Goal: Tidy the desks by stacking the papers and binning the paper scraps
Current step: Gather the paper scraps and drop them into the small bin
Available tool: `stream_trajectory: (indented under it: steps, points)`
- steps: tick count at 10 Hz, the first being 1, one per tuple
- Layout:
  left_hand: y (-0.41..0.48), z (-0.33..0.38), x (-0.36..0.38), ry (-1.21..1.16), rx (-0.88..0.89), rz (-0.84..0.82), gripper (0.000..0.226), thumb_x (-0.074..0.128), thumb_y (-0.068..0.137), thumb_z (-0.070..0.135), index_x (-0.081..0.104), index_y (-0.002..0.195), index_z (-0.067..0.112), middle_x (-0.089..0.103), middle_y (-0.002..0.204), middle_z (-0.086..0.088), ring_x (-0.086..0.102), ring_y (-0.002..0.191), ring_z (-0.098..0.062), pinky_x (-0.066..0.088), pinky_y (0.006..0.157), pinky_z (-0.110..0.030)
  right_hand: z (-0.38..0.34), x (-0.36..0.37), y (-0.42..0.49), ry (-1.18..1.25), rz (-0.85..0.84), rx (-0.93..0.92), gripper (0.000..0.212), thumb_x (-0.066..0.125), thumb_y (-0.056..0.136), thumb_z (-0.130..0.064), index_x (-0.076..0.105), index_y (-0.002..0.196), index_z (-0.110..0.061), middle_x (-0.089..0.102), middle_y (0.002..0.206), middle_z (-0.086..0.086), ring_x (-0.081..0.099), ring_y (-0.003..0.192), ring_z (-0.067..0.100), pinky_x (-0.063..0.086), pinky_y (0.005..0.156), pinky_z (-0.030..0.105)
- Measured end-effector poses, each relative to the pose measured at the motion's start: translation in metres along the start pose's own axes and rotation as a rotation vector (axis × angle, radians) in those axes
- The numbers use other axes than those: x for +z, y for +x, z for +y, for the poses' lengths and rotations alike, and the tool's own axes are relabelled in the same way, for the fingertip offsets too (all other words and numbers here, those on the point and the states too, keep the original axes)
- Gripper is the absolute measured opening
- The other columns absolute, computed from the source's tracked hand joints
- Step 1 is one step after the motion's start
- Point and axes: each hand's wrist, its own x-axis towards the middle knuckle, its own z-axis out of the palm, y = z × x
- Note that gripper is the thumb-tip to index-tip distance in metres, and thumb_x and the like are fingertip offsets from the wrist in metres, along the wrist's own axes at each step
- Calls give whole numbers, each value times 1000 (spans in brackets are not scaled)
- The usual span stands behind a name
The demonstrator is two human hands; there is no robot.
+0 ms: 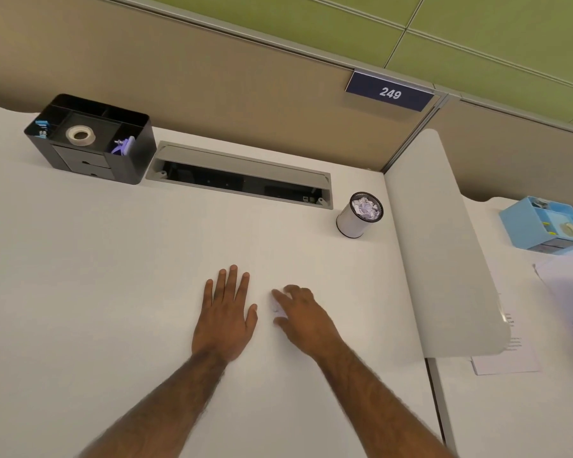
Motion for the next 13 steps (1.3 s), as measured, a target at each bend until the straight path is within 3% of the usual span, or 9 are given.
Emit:
stream_trajectory:
  steps: [2, 3, 5, 6, 7, 9, 10, 11, 13]
  points:
    - [-1, 0, 0, -3, 0, -3, 69, 23, 102, 48, 16, 163, 16, 5, 171, -11, 9, 158, -31, 16, 126, -53, -13, 20, -5, -143, 161, -28, 38, 66, 91, -9, 63, 128, -11, 59, 130, 13, 58, 116, 31, 59, 75, 38]
    - [0, 0, 0, -9, -3, -3, 69, 24, 102, 48, 16, 163, 16, 5, 171, -11, 9, 158, -31, 16, 126, -53, -15, 24, -7, -172, 260, -33, 29, 88, 64, -5, 73, 88, -11, 68, 93, 6, 66, 81, 22, 53, 50, 27]
    - [0, -1, 1, -11, -2, -3, 69, 23, 102, 48, 16, 163, 16, 6, 171, -10, 9, 158, -30, 15, 126, -53, -13, 21, -2, -176, 303, -12, 39, 96, 43, -6, 65, 65, -14, 61, 69, 1, 59, 62, 15, 41, 40, 22]
    - [0, 0, 1, -15, -4, -6, 69, 25, 101, 47, 17, 162, 16, 5, 171, -10, 8, 158, -30, 15, 126, -53, -5, 21, 6, -90, 299, 51, 25, 81, 59, 6, 65, 69, -10, 61, 74, 5, 62, 67, 23, 43, 47, 28]
    - [0, 1, 0, -11, -7, -4, 69, 26, 101, 46, 18, 162, 16, 6, 171, -10, 9, 158, -30, 15, 126, -53, 12, 13, 19, 272, 296, 305, 15, 60, 85, -2, 73, 86, -9, 70, 92, 6, 67, 86, 24, 51, 74, 31]
    - [0, -1, 2, -16, -3, 4, 69, 25, 100, 46, 20, 162, 16, 8, 171, -11, 11, 157, -30, 14, 126, -53, 55, -40, 16, 988, 446, 517, 23, 67, 77, 7, 74, 66, -12, 74, 67, 7, 66, 64, 19, 54, 70, 33]
    - [0, -1, 3, -27, -2, 7, 69, 25, 101, 46, 19, 162, 16, 8, 171, -10, 10, 158, -30, 14, 126, -53, 82, -87, 26, 1144, 559, 509, 25, 67, 81, 14, 71, 66, -7, 71, 60, 5, 63, 57, 16, 56, 67, 28]
    - [-2, 0, 3, -24, -6, -1, 69, 25, 101, 46, 18, 162, 16, 7, 171, -10, 9, 158, -30, 14, 126, -53, 111, -136, 46, 1165, 671, 518, 16, 72, 84, 7, 70, 72, -3, 71, 62, 4, 64, 55, 11, 59, 69, 24]
    - [-3, -1, 4, -33, -4, 13, 69, 26, 101, 47, 19, 162, 17, 8, 171, -9, 10, 158, -29, 17, 126, -53, 153, -186, 96, 712, 742, 579, 22, 69, 75, 2, 69, 61, -15, 67, 62, 4, 64, 57, 15, 53, 62, 28]
